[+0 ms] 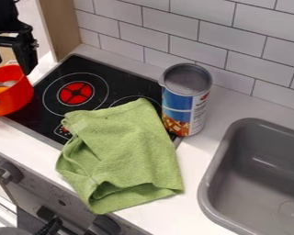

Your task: Put the orange cup on the upper middle end of the stove in between burners

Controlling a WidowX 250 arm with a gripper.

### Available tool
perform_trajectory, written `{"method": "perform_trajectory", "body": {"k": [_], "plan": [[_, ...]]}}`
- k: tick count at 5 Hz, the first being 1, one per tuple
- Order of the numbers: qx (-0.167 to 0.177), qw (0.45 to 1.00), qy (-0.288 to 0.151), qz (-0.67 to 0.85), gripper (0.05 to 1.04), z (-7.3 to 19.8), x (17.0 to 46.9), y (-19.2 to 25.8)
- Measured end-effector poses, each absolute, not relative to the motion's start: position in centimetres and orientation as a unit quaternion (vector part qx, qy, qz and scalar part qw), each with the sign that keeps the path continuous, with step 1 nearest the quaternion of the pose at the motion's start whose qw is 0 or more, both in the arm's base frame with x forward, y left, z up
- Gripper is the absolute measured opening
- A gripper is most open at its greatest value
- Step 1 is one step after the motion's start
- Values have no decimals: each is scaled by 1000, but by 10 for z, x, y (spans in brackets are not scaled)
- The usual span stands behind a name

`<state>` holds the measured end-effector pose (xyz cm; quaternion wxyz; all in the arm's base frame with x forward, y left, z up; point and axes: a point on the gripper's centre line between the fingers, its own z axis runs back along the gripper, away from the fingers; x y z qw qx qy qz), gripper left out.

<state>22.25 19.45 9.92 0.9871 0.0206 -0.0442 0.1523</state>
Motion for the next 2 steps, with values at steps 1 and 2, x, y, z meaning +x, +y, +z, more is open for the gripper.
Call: {"method": "perform_trajectory", "body": {"k": [1,2], "plan": [[14,988,-35,151,1001,92,221,193],[23,991,-45,124,1000,87,221,197]]}}
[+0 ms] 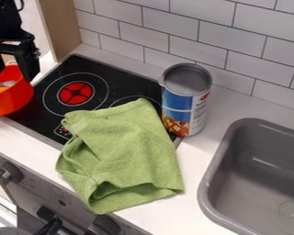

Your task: Put the orange cup on the upper middle end of the stove in between burners

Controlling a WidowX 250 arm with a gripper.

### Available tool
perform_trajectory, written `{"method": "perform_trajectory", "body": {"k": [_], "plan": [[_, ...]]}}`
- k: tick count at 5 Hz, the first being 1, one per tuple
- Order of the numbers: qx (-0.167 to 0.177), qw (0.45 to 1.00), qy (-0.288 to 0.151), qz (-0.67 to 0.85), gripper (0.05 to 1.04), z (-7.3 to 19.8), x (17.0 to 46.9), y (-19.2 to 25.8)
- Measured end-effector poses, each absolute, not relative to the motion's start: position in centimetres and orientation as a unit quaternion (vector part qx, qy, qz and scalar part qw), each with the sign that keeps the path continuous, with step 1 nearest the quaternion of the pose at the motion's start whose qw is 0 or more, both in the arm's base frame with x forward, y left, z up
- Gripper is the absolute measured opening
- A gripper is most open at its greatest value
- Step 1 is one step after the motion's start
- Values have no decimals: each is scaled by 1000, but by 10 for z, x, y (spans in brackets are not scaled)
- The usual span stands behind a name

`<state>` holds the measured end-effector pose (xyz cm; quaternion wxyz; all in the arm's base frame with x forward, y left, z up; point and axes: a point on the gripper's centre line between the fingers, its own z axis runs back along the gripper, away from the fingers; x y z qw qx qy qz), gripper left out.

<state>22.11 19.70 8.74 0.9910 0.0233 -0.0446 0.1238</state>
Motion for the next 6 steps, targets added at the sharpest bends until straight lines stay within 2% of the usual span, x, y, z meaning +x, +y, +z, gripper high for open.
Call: {"method": "perform_trajectory", "body": {"k": [1,3,4,5,6], "plan": [[30,993,-60,95,1000,88,223,202],[1,998,-8,69,1000,69,225,206],[-5,998,-6,58,1000,67,227,206],[-7,998,-23,64,1000,64,231,208],[-16,997,-16,69,1000,53,231,207]]}}
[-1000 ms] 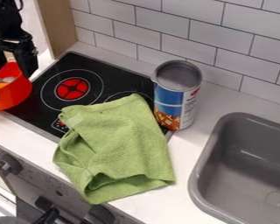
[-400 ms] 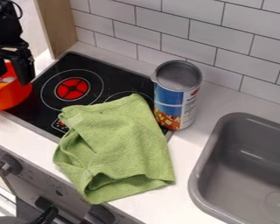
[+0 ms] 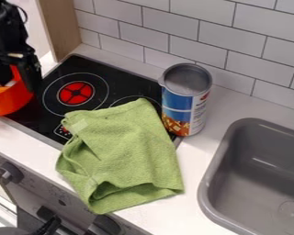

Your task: Put the orange cup on the upper middle end of the stove in between burners

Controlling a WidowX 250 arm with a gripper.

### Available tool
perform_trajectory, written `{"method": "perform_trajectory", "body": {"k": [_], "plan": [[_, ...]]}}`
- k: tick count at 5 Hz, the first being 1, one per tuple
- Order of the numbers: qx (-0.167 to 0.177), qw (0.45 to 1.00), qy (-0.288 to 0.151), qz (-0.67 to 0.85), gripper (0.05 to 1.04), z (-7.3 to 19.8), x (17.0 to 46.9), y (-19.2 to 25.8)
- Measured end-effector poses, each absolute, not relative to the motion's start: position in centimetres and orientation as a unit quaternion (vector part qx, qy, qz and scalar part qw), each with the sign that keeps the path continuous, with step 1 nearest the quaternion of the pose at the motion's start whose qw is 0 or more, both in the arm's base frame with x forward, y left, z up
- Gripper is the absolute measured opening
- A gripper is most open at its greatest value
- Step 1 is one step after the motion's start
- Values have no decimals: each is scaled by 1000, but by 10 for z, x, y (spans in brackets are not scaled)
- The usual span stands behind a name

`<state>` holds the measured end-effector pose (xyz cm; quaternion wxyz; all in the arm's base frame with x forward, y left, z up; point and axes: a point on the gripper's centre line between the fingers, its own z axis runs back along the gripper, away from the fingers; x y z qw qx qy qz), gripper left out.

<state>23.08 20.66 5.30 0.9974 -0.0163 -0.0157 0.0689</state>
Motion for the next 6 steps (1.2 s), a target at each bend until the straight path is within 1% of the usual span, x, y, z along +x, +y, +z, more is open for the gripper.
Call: {"method": "perform_trajectory", "body": {"k": [1,2,3,4,5,6], "plan": [[-22,997,-9,72,1001,45,233,204],[-22,998,19,51,1000,35,230,201],[-36,998,14,44,1000,31,233,197],[-57,997,19,47,973,23,235,195],[-74,996,16,49,714,21,235,195],[-68,997,10,43,418,20,236,197]]}}
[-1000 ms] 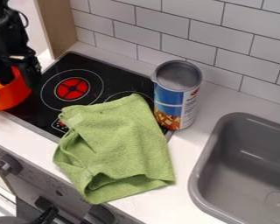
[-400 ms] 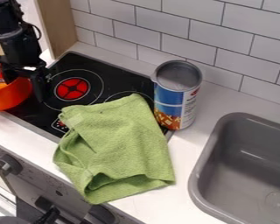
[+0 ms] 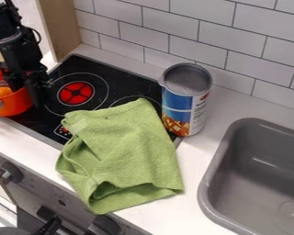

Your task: Put the orange cup on the upper middle end of the stove in between burners

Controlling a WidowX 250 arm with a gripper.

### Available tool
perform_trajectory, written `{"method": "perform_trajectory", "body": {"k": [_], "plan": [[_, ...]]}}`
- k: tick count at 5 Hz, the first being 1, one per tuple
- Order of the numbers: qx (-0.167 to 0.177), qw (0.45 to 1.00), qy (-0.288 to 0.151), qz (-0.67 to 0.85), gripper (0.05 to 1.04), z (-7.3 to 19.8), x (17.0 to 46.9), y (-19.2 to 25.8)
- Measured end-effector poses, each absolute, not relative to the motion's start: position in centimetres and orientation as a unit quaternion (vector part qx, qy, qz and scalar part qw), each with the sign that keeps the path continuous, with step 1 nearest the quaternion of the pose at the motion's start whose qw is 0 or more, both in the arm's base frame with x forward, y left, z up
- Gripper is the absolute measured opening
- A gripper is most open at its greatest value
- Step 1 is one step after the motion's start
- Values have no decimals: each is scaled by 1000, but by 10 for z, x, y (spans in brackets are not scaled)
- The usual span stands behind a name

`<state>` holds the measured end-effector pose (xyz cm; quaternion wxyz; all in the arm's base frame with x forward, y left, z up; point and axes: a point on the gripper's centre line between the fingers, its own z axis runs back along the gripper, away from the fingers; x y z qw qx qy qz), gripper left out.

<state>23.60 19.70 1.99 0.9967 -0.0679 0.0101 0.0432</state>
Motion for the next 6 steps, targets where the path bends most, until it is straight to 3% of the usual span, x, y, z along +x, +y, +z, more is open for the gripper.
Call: {"method": "perform_trajectory", "body": {"k": [1,2,4,6], "plan": [[-60,997,12,36,188,18,235,198],[-26,1000,-1,14,78,16,235,195],[48,997,-11,-62,58,16,238,187],[85,981,-58,-162,58,25,249,178]]}}
